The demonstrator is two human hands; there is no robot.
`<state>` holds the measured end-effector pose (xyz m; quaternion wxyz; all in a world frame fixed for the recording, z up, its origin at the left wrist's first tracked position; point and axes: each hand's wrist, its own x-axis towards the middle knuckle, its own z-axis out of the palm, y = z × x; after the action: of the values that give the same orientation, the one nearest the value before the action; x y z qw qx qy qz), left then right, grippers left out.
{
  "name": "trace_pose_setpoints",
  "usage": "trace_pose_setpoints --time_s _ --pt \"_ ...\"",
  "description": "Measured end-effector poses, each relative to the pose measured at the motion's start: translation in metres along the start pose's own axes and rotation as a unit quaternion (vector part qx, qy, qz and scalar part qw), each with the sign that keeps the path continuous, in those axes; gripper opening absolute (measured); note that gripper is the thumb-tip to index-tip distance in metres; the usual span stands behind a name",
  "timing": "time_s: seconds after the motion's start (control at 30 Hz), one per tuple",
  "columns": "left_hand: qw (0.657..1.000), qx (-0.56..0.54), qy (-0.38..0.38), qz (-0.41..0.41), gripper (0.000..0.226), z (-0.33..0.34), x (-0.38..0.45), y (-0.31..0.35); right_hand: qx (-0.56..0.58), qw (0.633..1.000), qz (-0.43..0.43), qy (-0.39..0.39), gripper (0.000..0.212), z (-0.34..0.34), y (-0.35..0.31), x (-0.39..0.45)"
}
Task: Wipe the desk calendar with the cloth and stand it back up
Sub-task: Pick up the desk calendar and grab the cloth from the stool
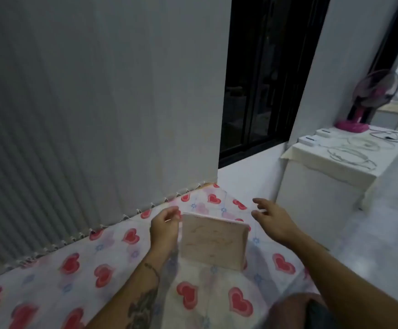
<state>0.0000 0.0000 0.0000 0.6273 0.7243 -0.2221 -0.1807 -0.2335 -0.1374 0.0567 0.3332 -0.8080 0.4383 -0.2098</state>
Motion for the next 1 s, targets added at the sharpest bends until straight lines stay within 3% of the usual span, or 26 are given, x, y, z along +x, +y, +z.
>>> trace_pose_setpoints --time_s 0.2,0.53,0.67,0.83,1.0 --pt "0.995 -0.056 -0.030 -0.076 0.018 0.013 -0.009 -0.040 0.002 0.997 0.069 0.031 0.046 0.035 0.029 -0.019" --pt "0.973 -0.019 -0.193 -0.127 0.021 0.074 -0.065 -0.106 -0.009 0.968 0.251 0.024 0.048 0.046 0.110 -0.096" --pt "0.959 -0.006 -0.257 -0.117 0.026 0.103 -0.091 -0.107 -0.003 0.958 0.285 0.022 0.037 0.034 0.144 -0.132" --pt "0.935 0.042 -0.342 -0.086 0.027 0.143 -0.133 -0.104 -0.041 0.928 0.369 -0.019 0.059 0.030 0.185 -0.165" --pt "0.894 0.128 -0.430 -0.018 0.027 0.170 -0.172 -0.116 -0.093 0.921 0.374 -0.052 0.066 0.042 0.208 -0.175"
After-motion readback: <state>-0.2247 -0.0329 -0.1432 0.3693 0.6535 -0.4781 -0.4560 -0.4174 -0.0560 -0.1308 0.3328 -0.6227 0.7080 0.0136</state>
